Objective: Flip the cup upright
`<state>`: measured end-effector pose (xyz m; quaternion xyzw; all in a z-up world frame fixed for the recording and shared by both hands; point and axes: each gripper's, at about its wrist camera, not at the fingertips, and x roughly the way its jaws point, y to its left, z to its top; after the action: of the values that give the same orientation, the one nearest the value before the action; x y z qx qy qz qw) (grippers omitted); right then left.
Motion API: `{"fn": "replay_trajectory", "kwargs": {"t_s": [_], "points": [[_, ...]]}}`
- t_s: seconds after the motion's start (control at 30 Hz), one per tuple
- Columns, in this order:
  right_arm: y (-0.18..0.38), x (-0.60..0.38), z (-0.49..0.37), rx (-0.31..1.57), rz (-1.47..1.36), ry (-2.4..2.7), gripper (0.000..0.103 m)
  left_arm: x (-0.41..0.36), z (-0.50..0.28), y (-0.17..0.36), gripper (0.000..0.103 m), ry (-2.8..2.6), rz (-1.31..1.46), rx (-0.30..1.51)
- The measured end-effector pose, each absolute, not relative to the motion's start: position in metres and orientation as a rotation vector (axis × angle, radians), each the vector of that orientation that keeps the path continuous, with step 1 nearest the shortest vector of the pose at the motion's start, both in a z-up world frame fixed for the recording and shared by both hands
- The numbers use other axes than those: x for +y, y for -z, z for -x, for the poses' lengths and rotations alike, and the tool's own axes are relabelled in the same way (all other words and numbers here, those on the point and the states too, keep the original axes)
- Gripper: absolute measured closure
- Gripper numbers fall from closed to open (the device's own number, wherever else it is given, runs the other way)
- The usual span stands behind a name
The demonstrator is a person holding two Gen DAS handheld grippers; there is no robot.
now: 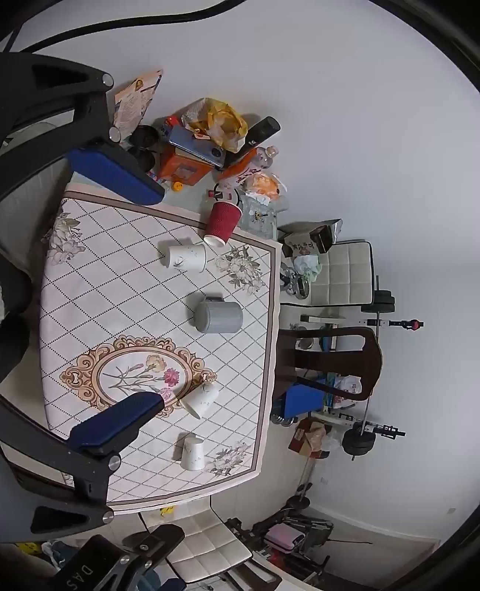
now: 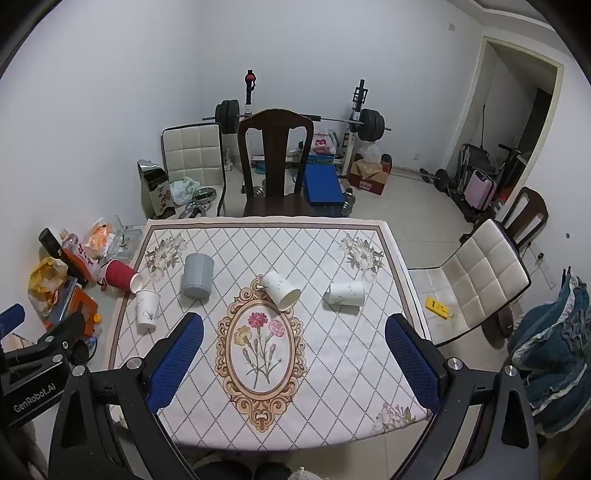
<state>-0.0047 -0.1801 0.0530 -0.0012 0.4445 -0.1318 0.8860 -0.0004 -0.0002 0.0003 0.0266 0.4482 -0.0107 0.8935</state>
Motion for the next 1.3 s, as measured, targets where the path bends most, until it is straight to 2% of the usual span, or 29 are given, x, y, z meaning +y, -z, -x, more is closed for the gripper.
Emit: {"fn": "replay_trajectory", "kwargs": {"t_s": [1.3], "points": [[-0.057, -0.181, 0.005, 0.927, -0.003, 0.269, 0.003, -0.011, -0.003, -0.018, 0.0, 0.046, -0.054, 0.93]]}}
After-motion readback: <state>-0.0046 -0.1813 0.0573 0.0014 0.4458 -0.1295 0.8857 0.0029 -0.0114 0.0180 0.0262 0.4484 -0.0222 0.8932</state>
